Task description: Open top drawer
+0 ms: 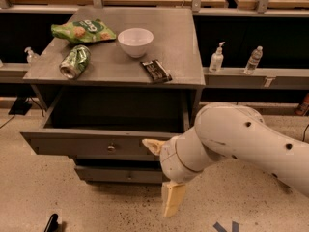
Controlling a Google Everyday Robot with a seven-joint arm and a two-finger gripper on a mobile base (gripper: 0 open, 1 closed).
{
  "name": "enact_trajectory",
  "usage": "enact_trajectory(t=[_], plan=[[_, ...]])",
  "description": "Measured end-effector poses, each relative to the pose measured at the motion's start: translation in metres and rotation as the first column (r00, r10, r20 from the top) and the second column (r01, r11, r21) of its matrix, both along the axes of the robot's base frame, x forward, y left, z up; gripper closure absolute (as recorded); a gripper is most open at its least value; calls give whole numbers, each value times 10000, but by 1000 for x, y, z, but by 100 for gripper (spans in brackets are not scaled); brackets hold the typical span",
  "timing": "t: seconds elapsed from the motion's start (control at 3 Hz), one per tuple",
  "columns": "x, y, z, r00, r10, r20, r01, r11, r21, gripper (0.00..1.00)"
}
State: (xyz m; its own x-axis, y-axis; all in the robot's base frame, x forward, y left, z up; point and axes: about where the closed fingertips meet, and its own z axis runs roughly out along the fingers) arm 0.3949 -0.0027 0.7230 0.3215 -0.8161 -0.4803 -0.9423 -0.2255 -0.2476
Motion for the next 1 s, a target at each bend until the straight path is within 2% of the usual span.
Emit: enact_trajectory(t=[0.33, 0.67, 1.0], plan=[[5, 3, -2, 10000, 29, 73, -29, 10000, 8, 0], [27, 2, -5, 10000, 40, -70, -41, 10000, -80, 0], [66, -1, -19, 9978, -228, -625, 209, 9993, -304, 0]])
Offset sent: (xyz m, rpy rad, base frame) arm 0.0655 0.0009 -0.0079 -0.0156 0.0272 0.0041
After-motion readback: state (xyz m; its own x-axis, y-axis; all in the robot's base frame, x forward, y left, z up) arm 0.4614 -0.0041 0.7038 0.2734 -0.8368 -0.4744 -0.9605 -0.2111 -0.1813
